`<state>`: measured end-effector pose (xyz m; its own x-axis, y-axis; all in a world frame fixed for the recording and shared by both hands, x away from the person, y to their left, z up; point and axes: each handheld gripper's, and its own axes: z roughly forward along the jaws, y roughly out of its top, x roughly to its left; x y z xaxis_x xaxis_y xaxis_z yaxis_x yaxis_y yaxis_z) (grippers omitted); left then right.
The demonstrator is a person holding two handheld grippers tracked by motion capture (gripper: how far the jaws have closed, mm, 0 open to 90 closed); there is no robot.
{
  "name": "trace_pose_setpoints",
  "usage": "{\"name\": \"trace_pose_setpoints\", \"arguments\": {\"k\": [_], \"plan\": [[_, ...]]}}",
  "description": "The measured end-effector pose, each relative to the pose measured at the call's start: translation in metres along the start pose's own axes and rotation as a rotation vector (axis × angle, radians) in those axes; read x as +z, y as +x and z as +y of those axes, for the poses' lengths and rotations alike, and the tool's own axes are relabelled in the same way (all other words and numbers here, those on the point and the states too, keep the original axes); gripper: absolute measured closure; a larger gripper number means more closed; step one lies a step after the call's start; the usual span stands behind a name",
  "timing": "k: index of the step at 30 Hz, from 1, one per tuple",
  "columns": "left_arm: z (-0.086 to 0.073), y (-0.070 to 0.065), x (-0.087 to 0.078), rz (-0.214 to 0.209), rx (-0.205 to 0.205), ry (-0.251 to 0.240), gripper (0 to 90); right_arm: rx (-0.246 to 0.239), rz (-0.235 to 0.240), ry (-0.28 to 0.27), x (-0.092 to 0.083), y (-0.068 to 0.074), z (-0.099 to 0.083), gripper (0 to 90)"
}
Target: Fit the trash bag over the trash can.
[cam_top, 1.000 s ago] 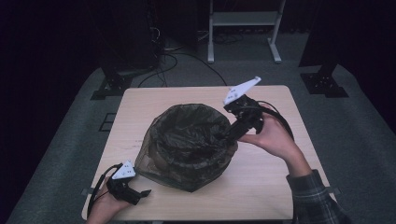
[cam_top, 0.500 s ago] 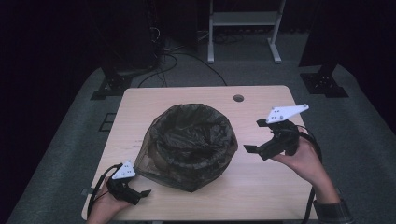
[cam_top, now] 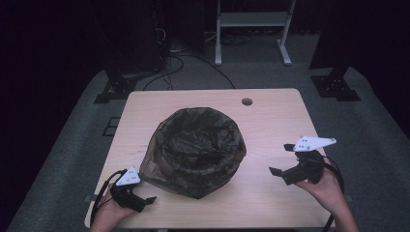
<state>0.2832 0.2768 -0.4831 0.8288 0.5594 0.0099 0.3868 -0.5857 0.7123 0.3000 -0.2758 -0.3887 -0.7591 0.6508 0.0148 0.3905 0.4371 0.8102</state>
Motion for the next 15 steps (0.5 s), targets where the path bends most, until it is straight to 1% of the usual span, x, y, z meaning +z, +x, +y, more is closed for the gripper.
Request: {"name": "trace_pose_setpoints", "arguments": {"k": [6,8,9,12,15], "plan": [[0.0,0.0,0.0,0.0,0.0,0.0,0.0,0.054,-0.03,0.014,0.003,-0.009,-0.036,0.0],[0.0,0.0,0.0,0.0,0.0,0.0,0.0,0.064,-0.047,0.024,0.004,-0.011,-0.045,0.0],[0.0,0.0,0.0,0.0,0.0,0.0,0.0,0.076,-0.056,0.026,0.004,-0.011,-0.051,0.0],[0.0,0.0,0.0,0.0,0.001,0.0,0.0,0.103,-0.066,0.038,0.007,-0.013,-0.068,0.0],[0.0,0.0,0.0,-0.001,0.001,0.0,0.0,0.11,-0.079,0.062,0.011,-0.013,-0.08,0.0]]}}
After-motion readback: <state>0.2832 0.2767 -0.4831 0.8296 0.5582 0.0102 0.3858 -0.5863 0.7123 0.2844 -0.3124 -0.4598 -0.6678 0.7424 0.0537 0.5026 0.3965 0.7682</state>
